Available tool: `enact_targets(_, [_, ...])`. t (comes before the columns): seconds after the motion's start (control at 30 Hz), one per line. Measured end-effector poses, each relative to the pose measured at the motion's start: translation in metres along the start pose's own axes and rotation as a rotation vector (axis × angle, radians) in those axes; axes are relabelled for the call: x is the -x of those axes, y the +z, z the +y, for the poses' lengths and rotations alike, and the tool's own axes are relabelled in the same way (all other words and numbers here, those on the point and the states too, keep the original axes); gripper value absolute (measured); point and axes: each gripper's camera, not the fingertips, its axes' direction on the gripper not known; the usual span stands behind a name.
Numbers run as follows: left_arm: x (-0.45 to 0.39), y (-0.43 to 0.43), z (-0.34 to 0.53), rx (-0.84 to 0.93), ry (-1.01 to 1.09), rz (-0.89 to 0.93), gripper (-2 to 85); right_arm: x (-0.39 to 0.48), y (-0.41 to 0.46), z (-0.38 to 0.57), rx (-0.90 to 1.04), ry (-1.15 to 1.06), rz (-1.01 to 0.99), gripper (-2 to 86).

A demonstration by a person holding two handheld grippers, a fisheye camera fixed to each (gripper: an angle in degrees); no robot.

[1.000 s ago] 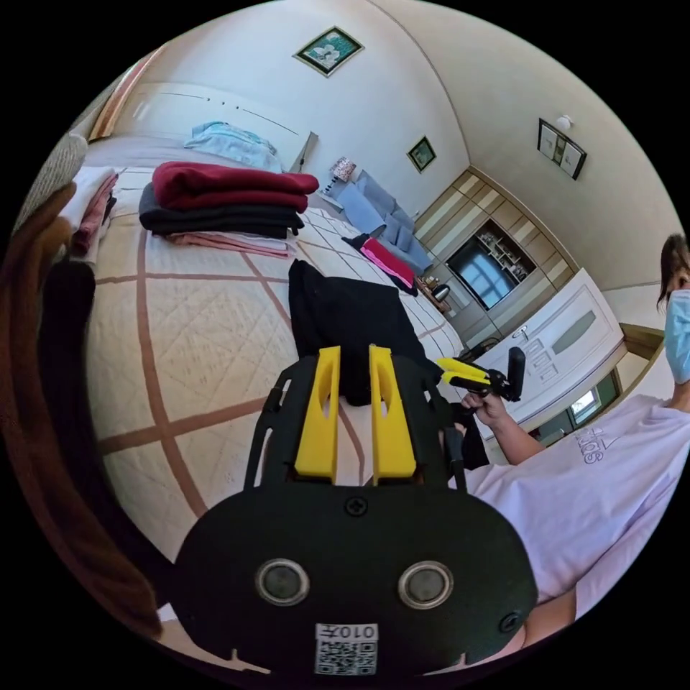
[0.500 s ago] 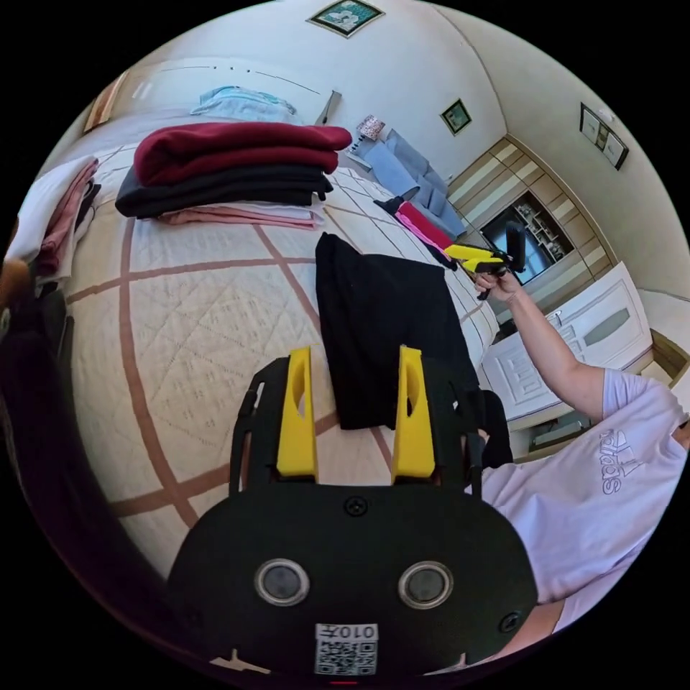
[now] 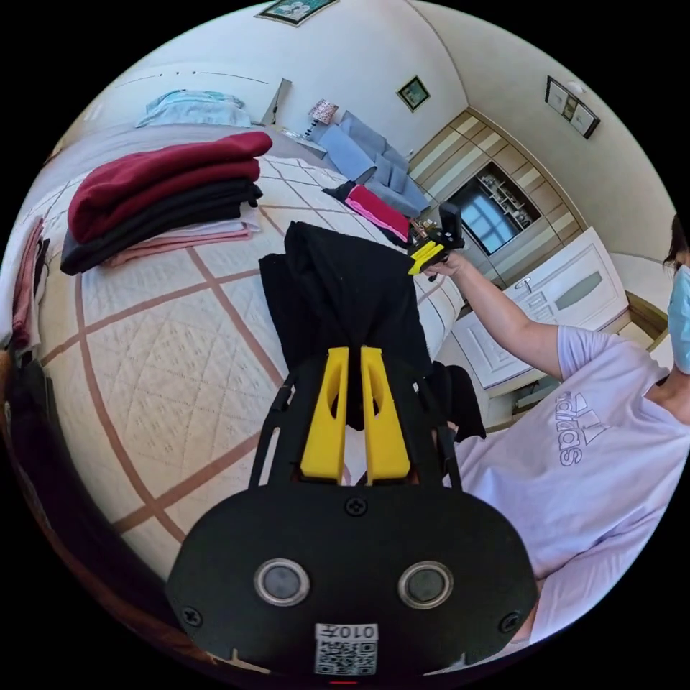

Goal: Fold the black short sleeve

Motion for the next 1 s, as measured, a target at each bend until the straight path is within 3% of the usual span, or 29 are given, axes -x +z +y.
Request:
enact_targets(0.23, [0.046, 0.042, 0.007, -0.042, -0.138, 0.109, 5.5, -0.017, 0.023, -0.005, 0.083, 0.125, 0.013, 4.4])
enact_targets(0.43, [0.022, 0.01, 0.003, -0.055, -0.091, -0.032, 8.8, 0.066, -0.004, 0.015, -0.104, 0.171, 0.361, 7.3])
enact_targets(0.57, [0.01, 0.022, -0.047, -0.041, -0.005, -0.192, 10.3, 0.159, 0.048, 0.017, -0.214, 0.122, 0.439, 8.9])
enact_targets(0.7, [0.016, 0.059, -0.099, -0.025, 0.027, -0.205, 10.8, 0.216, 0.126, 0.014, -0.196, 0.156, 0.374, 9.8])
enact_targets(0.93, [0.039, 0.142, -0.146, 0.155, -0.005, -0.163, 5.9, 0.24, 0.187, 0.023, -0.204, 0.314, 0.471, 6.0])
enact_targets(1.0, [0.035, 0.15, -0.141, 0.134, 0.013, -0.183, 3.4, 0.245, 0.193, 0.028, -0.197, 0.345, 0.511, 4.4])
